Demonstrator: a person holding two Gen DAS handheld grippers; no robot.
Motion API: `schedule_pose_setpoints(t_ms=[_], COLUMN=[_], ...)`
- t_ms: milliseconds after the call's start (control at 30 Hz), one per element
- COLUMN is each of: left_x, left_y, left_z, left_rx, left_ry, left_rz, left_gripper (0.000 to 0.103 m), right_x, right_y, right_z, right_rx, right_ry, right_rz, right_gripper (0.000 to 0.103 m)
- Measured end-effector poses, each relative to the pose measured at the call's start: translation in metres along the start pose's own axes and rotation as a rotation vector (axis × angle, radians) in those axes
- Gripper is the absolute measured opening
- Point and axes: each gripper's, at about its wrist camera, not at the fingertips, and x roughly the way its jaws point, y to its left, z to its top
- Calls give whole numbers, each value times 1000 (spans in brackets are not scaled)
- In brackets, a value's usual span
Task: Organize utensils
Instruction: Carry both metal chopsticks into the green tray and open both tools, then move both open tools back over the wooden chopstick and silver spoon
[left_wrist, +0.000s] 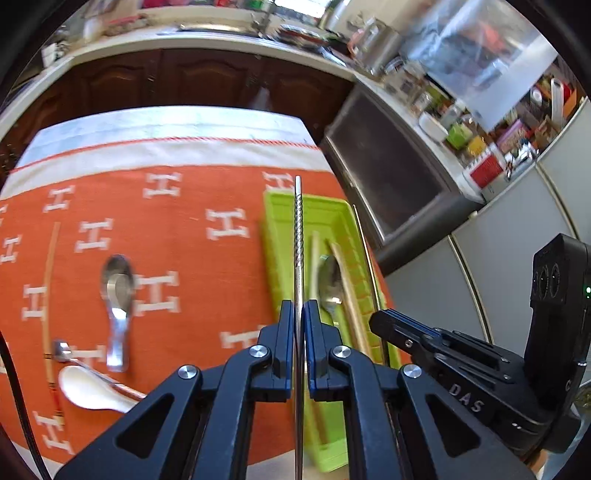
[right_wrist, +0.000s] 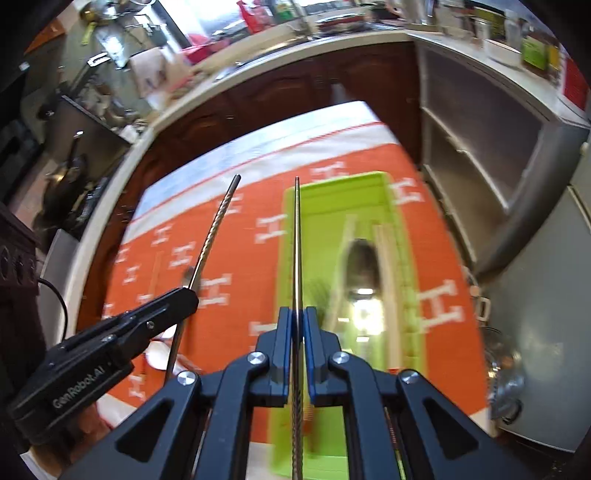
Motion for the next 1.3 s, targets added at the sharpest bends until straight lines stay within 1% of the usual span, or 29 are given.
schedule_pose_setpoints(t_ms=[67,167,267,367,500,567,633,667,700,867,967,1000,1133,1300], left_x=[15,33,43,44,33,23,11,5,-1,-32,-46,-49,-66,-90], left_y=[-15,-24,-26,-26,-23,-20,-17,-15,-12,7,22,27,59,106], left_z=[-1,-5,-6,-6,-5,-4,-5,-5,-6,-11,-15,-17,-25,-35], left_rx=[13,13,20,30,58,74,88,94,97,99,85,79,30,-41], left_ry=[24,73,87,89,66,43,23,11,1,-50,-68,-69,-84,-103], left_rz=[13,21,41,64,92,103,113,122,128,154,172,182,212,292], left_gripper=[3,3,4,5,24,28,36,44,48,51,56,56,56,60], right_x=[4,10,14,16,18,17,13,11,10,-3,-11,-14,-18,-16], right_y=[-18,-29,-29,-27,-27,-25,-21,-19,-18,-6,2,6,18,41], right_z=[1,0,1,2,4,3,1,0,-1,-6,-10,-11,-18,-25], right_rx=[33,60,46,29,29,28,19,18,16,0,0,-4,-11,-37], right_ry=[9,23,32,45,56,55,50,48,45,24,3,-5,-16,-15], right_rz=[-26,-27,-42,-35,-49,-52,-50,-52,-53,-56,-39,-28,-5,53], right_gripper=[6,6,7,7,8,8,8,8,8,8,8,8,8,8])
